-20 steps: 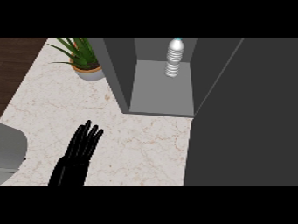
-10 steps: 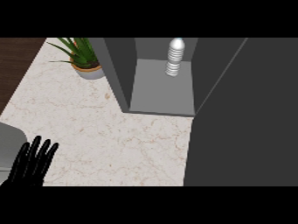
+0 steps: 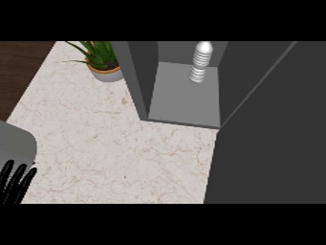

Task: Pick up the bottled water, place it into the cabinet and close the cabinet

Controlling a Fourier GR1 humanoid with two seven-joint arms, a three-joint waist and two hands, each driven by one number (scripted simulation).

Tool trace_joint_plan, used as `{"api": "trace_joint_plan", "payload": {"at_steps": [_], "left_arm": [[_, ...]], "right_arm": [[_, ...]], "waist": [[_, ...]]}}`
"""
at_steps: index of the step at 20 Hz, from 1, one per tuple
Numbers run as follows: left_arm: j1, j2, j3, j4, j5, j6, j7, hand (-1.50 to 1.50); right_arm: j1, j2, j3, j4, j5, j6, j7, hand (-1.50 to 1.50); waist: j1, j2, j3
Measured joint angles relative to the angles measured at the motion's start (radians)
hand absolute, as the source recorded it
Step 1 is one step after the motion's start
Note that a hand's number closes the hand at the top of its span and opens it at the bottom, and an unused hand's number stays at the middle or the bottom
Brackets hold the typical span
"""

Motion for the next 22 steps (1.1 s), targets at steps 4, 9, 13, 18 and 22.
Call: {"api": "trace_joint_plan", "payload": {"at_steps": [4,9,13,18,22], "left_arm": [[0.011,0.024,0.019,0.0,0.006,-0.031,-0.011,-1.5],[0.018,0.05,0.041,0.007,0.012,-0.056,-0.012,-1.5],[0.016,0.064,0.056,0.011,0.021,-0.068,-0.007,-1.5],[0.009,0.077,0.072,0.009,0.029,-0.078,0.001,-1.5],[0.006,0.092,0.09,0.011,0.04,-0.09,0.007,-1.5]], "right_arm": [[-0.113,-0.005,-0.003,0.005,-0.006,0.01,0.049,1.5],[-0.211,-0.011,-0.005,0.01,-0.017,0.03,0.098,1.5],[-0.263,0.0,0.003,0.02,-0.033,0.045,0.135,1.5],[-0.302,0.022,0.009,0.031,-0.056,0.059,0.183,1.5],[-0.313,0.049,0.006,0.047,-0.092,0.064,0.211,1.5]], "waist": [[0.02,0.002,-0.003],[0.041,0.01,-0.007],[0.05,0.017,-0.008],[0.056,0.025,-0.009],[0.064,0.032,-0.009]]}}
